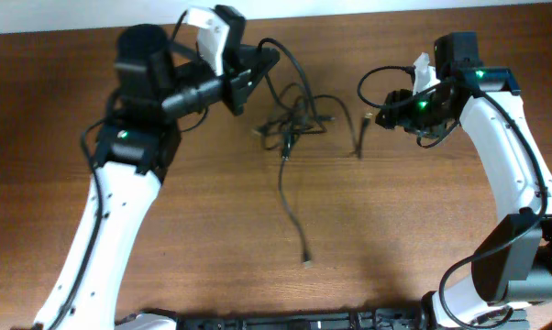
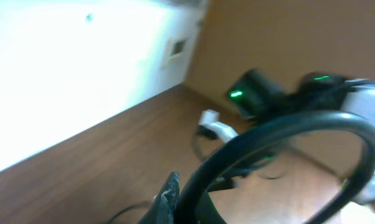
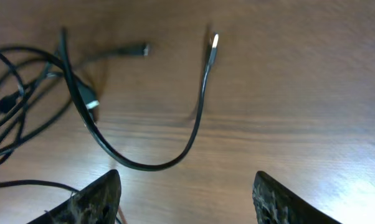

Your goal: Untangle cables

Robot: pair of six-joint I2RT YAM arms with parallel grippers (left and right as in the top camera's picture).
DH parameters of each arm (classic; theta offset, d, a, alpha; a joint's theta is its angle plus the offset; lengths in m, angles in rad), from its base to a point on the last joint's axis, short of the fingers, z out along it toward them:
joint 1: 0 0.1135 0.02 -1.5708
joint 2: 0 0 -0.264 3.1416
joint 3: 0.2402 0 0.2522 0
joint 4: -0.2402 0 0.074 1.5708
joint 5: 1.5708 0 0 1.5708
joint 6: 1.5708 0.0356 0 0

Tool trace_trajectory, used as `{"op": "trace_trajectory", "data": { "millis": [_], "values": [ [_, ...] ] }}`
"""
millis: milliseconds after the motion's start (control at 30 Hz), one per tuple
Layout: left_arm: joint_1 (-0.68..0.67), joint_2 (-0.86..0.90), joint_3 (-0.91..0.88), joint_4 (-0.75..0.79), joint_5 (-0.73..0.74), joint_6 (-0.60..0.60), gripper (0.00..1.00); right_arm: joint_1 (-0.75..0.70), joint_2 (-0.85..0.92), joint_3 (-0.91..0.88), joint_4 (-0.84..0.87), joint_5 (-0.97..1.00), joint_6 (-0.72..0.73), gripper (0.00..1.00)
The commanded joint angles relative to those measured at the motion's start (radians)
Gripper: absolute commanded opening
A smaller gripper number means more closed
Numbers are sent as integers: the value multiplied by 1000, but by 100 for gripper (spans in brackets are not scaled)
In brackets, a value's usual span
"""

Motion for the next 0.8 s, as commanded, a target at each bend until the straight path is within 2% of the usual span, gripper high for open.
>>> {"op": "trace_trajectory", "data": {
  "millis": [0,67,167,233,333,433,500,533,600,667,733,767],
  "values": [
    [37,-42,5,79,256,-79,0,28,3,-5,30,-140,-17,67],
    [74,-63,5,194,344,-139,0,59,3,-5,47,-162,-47,69],
    [133,-75,5,322,361,-263,0,123,3,-5,66,-161,-50,76],
    [164,-75,5,396,386,-339,0,156,3,-5,85,-161,-49,77],
    [192,-75,5,634,421,-481,0,220,30,-5,74,-102,-49,78],
    [226,-75,4,821,404,-527,0,281,64,-6,42,-116,-50,78],
    [259,-70,4,799,346,-506,1,323,68,-6,51,-109,-50,79],
    [284,-63,4,727,303,-454,1,336,68,-5,60,-93,-49,79],
    [316,-49,4,512,183,-335,0,340,68,-6,57,0,-47,78],
    [335,-15,4,198,-61,-159,0,340,71,-6,42,166,-45,77],
    [340,10,4,82,-216,-69,0,340,71,-6,27,228,-45,67],
    [342,23,4,40,-305,-39,0,339,71,-6,22,235,-45,58]
  ]
}}
